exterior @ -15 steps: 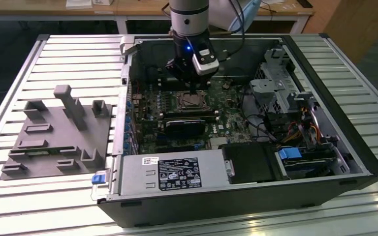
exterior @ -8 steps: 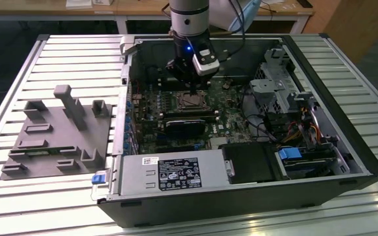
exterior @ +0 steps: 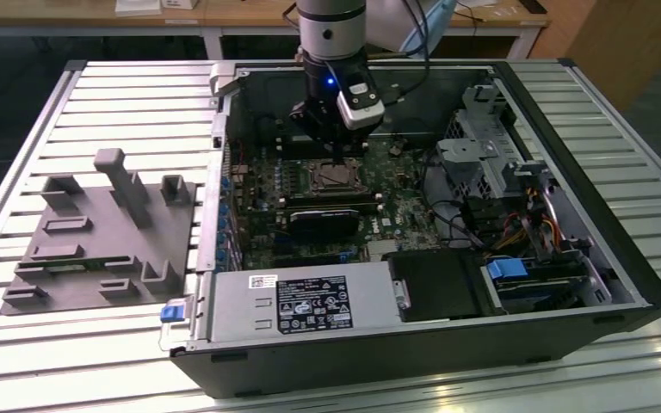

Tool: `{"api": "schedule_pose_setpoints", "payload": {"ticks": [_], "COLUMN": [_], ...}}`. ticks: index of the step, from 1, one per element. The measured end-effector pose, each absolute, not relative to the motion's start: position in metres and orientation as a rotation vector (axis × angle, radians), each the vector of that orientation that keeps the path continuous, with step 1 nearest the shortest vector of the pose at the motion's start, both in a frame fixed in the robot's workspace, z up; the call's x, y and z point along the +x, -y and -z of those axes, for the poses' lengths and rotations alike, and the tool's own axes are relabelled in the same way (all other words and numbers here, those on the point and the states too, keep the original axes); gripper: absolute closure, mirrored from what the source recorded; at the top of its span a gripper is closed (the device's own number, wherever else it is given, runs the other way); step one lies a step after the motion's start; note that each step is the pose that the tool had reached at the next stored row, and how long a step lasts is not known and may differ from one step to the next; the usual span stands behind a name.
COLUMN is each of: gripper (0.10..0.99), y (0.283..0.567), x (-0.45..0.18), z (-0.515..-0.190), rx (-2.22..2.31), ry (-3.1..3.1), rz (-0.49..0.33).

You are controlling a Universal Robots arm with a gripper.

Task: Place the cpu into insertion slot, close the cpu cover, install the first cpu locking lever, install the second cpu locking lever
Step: 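Install the second cpu locking lever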

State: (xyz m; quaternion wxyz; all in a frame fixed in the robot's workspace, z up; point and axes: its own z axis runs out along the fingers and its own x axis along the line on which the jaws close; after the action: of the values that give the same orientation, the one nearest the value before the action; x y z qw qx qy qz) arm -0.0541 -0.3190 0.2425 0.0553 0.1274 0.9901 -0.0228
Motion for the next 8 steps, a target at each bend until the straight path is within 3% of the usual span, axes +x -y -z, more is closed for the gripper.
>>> {"api": "schedule_pose_setpoints", "payload": {"ticks": [8], "gripper": [0.984], "y": [0.32], "x": [-0.0541], "z": [-0.2428], "rx": [0.386], "ry": [-3.006], "rz": [0.069]}}
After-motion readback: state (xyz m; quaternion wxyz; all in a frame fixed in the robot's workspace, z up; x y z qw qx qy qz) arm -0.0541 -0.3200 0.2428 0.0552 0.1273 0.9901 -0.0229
